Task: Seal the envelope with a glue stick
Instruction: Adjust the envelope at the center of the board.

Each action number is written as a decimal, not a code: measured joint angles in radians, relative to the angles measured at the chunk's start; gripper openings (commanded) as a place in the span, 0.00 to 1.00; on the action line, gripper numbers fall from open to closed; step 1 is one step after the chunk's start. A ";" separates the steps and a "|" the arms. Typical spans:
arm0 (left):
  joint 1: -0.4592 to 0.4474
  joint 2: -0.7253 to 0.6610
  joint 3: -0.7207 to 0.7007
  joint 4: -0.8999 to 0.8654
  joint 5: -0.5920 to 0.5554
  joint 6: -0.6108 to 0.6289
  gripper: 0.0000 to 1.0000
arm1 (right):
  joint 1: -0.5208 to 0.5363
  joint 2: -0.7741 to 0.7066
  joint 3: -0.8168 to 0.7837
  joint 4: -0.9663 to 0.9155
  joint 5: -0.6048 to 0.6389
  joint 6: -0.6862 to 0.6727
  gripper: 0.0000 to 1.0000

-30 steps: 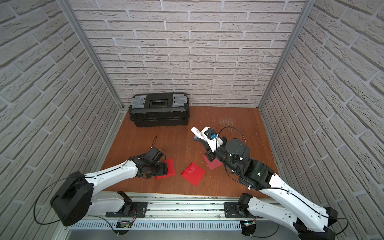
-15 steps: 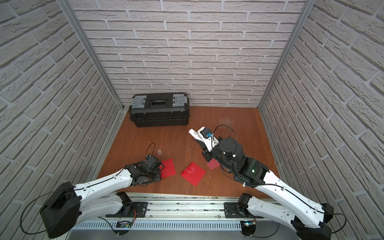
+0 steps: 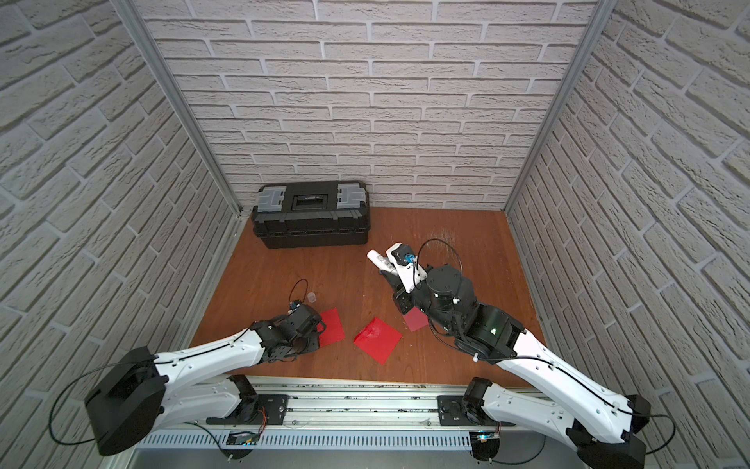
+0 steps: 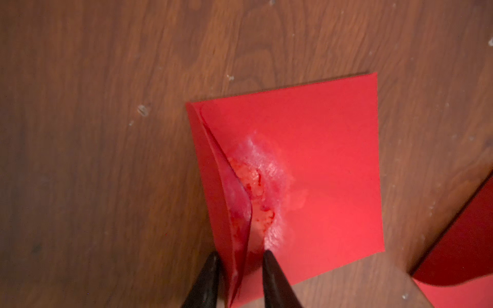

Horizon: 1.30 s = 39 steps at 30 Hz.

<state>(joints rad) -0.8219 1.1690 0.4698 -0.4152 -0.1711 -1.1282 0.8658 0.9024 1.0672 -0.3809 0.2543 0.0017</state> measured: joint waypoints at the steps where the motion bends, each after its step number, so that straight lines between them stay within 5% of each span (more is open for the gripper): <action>1: -0.006 0.000 0.000 0.000 -0.005 -0.003 0.30 | 0.000 0.000 0.000 -0.002 0.000 0.003 0.03; 12: -0.065 -0.051 -0.028 -0.030 -0.024 -0.071 0.25 | 0.000 0.005 0.000 -0.006 -0.002 0.019 0.03; 20: -0.079 -0.051 -0.030 -0.041 -0.030 -0.074 0.09 | 0.000 0.027 0.009 -0.006 -0.010 0.039 0.03; 39: -0.082 -0.078 -0.077 0.084 0.061 0.262 0.06 | 0.003 0.303 0.293 -0.327 -0.121 0.314 0.03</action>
<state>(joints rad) -0.9039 1.0908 0.3923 -0.3313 -0.1097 -0.8661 0.8692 1.2049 1.3602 -0.7082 0.1337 0.3157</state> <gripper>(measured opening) 0.064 0.265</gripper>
